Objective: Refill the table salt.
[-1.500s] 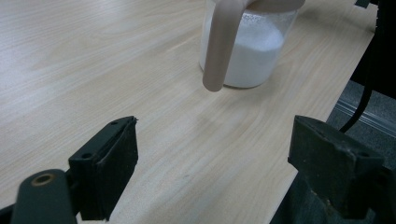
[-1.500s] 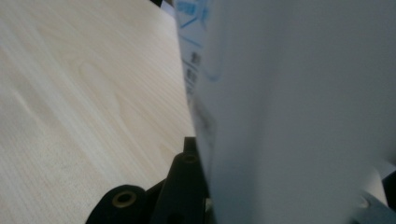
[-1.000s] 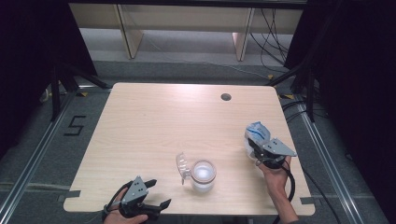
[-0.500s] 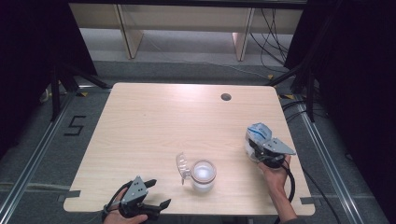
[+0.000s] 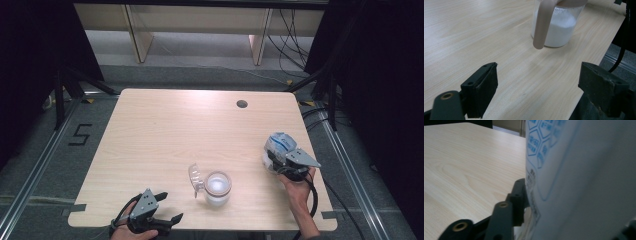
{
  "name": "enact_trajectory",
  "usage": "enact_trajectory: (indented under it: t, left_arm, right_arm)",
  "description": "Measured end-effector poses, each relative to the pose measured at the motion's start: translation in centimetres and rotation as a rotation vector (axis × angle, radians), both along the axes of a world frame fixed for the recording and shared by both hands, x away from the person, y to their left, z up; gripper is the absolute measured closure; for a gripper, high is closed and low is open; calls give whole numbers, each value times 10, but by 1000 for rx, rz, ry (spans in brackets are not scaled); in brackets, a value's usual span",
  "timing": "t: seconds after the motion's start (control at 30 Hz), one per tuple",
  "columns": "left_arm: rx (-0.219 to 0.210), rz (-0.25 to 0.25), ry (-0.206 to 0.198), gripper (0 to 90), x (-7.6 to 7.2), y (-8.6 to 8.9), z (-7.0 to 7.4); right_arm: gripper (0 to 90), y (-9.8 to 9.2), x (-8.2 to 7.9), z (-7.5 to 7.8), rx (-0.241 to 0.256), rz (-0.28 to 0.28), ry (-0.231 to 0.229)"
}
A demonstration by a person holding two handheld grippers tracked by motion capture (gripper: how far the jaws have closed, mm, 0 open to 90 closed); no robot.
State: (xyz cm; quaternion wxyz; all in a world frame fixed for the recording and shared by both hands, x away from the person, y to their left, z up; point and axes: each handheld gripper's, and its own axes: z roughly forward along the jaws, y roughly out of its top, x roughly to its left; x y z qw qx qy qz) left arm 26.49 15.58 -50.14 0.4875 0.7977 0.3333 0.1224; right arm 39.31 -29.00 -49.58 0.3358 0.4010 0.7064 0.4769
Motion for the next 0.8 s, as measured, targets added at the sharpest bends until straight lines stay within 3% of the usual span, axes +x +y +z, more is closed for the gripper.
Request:
enact_trajectory:
  t: [0.1, 0.13, 0.17, 0.4, 0.47, 0.63, 0.67, 0.7, 0.73, 0.77, 0.8]
  left_arm:
    - [1, -1, -2, 152, 0, 0, 0]
    - [1, 0, -2, 152, 0, 0, 0]
    - [1, -1, -2, 152, 0, 0, 0]
    - [8, 5, -5, 152, 0, 1, 1]
    - [15, 6, -5, 152, 0, 1, 1]
    - [20, -3, -18, 152, 1, 1, 2]
    - [22, -10, -24, 152, 1, 1, 2]
    - [16, -13, -25, 152, 1, 1, 1]
    - [18, -17, -27, 152, 2, 1, 1]
    - [18, -19, -25, 152, 2, 1, 1]
    - [19, -19, -25, 152, 2, 1, 1]
  right_arm:
    - [531, -1, -2, 3, -14, 22, -22]
    - [500, 1, -4, 3, 0, 16, 4]
    - [472, 1, -4, 3, 28, 17, -1]
    - [315, -5, -18, 12, 47, -37, 17]
    - [303, -8, -25, 15, 52, -48, 21]
    - [265, -13, -41, 17, 64, -51, 79]
    - [265, -11, -46, 18, 84, -60, 89]
    - [258, -13, -47, 20, 60, -51, 83]
    - [249, -11, -52, 21, 81, -66, 101]
    - [249, -12, -53, 21, 80, -65, 84]
    - [249, -10, -58, 23, 88, -82, 108]
